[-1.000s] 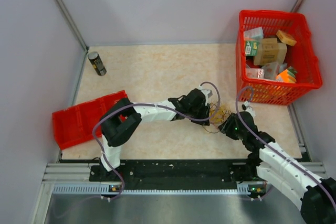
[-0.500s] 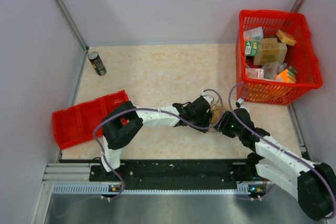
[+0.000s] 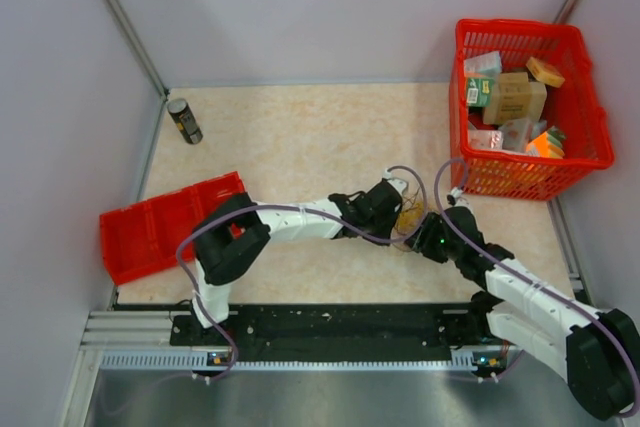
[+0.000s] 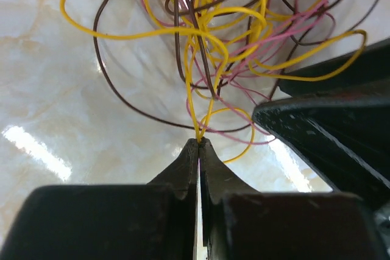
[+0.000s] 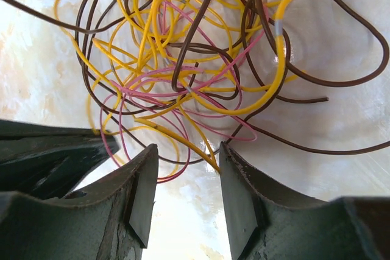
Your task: Untangle the cables
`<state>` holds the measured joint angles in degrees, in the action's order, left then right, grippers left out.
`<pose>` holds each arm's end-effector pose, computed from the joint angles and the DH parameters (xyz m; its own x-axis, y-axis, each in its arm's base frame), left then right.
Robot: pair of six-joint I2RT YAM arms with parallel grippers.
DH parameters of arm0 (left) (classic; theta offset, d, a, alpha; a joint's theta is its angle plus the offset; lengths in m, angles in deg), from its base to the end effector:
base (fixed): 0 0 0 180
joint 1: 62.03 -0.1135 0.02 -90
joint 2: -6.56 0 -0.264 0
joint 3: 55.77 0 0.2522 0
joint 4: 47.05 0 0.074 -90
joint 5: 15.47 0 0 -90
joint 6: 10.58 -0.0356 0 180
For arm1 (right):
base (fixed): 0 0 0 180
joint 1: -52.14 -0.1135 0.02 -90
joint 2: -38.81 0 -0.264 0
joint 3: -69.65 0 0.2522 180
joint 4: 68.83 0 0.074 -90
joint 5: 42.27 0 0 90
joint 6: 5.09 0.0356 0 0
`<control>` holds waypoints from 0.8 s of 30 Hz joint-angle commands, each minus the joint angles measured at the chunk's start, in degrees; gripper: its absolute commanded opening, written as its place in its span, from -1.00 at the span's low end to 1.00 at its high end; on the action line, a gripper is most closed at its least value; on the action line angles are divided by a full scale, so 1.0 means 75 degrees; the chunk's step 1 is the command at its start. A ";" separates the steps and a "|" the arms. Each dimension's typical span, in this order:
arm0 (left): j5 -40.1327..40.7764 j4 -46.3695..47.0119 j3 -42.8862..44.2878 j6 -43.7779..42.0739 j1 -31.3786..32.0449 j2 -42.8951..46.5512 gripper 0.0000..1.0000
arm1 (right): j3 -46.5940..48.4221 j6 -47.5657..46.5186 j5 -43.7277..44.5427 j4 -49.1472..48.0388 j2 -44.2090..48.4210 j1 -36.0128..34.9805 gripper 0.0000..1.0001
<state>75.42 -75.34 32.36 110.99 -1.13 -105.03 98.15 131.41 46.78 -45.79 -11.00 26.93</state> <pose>0.2030 -0.3635 0.1725 -0.7804 0.3256 -0.5339 0.5404 0.7807 -0.3137 0.1472 0.0699 0.1469 -0.7521 0.4476 -0.4838 0.1582 0.8352 0.5267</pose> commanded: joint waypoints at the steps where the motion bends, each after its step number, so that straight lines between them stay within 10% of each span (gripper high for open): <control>1: -0.0083 0.0249 -0.0317 -0.0131 0.0036 0.1446 -1.00 | 0.0226 -0.0141 -0.0037 -0.0300 -0.0226 0.0057 -0.19; 8: -0.0188 -0.0113 -0.1266 -0.0447 0.0036 0.3941 -1.00 | 0.0484 -0.0153 -0.0072 -0.0288 -0.0825 0.0092 -1.00; 18: 0.6006 -0.2833 -0.1338 -0.0728 0.0024 0.8475 -1.00 | 0.0484 0.0034 0.0103 -0.0031 -0.0731 0.0115 -1.00; 24: 0.7416 -0.2423 -0.1233 -0.1969 0.0024 1.1208 -1.00 | 0.0331 0.0385 0.0723 0.0368 -0.0158 0.0162 -1.00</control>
<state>118.39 -93.87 22.18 103.86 -0.84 -30.04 99.64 132.15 48.00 -45.18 -15.80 27.24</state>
